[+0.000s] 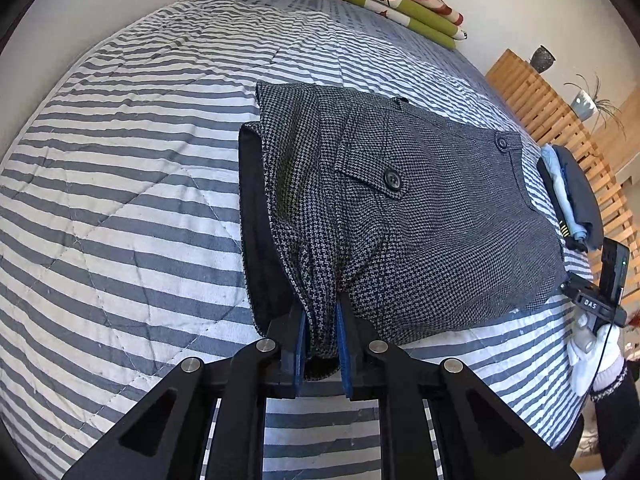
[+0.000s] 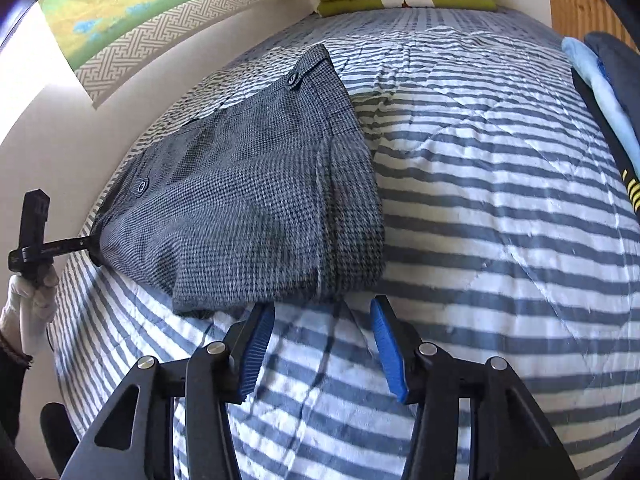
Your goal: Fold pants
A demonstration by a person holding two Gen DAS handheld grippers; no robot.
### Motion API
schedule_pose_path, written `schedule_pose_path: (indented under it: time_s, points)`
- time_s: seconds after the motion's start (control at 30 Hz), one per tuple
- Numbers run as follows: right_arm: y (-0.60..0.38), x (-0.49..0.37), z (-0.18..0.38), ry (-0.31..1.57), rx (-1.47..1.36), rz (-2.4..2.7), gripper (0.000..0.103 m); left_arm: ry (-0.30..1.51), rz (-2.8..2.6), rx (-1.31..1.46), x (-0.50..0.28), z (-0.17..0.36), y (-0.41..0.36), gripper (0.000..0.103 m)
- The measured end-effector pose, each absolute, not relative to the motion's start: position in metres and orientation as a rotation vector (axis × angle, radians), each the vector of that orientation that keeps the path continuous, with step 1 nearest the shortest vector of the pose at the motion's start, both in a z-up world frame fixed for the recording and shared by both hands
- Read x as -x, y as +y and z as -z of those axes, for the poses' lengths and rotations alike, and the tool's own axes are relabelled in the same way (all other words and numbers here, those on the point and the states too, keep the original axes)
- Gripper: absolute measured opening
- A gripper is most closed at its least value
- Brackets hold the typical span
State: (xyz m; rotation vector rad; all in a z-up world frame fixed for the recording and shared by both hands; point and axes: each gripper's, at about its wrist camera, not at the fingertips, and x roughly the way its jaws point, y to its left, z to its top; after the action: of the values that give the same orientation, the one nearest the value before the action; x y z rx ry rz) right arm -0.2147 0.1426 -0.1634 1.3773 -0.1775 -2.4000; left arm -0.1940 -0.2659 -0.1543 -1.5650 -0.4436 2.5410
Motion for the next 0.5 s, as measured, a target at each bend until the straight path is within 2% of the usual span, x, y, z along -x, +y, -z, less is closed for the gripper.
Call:
schedule_pose_path:
  time_s: [0.03, 0.07, 0.13, 0.17, 0.33, 0.43, 0.5]
  points:
    - [0.138, 0.221, 0.166, -0.161, -1.389, 2.39, 0.045, -0.444, -2.541, 1.561, 0.193, 0.152, -0.266, 0.011]
    - [0.133, 0.226, 0.168, -0.134, -1.405, 2.374, 0.029, -0.445, -2.541, 1.556, 0.193, 0.149, -0.266, 0.011]
    - [0.124, 0.227, 0.165, -0.059, -1.418, 2.378, 0.022, -0.436, -2.548, 1.539, 0.193, 0.139, -0.265, 0.01]
    - [0.121, 0.227, 0.158, -0.016, -1.411, 2.381, 0.014, -0.439, -2.548, 1.533, 0.193, 0.133, -0.265, 0.009]
    - [0.117, 0.21, 0.098, 0.352, -1.305, 2.408, 0.01, -0.426, -2.556, 1.505, 0.188, 0.111, -0.268, 0.009]
    - [0.124, 0.193, 0.073, 0.443, -1.244, 2.414, 0.008, -0.433, -2.534, 1.535, 0.183, 0.121, -0.269, 0.009]
    - [0.126, 0.182, 0.082, 0.493, -1.257, 2.416, 0.008, -0.472, -2.516, 1.568, 0.181, 0.135, -0.272, 0.009]
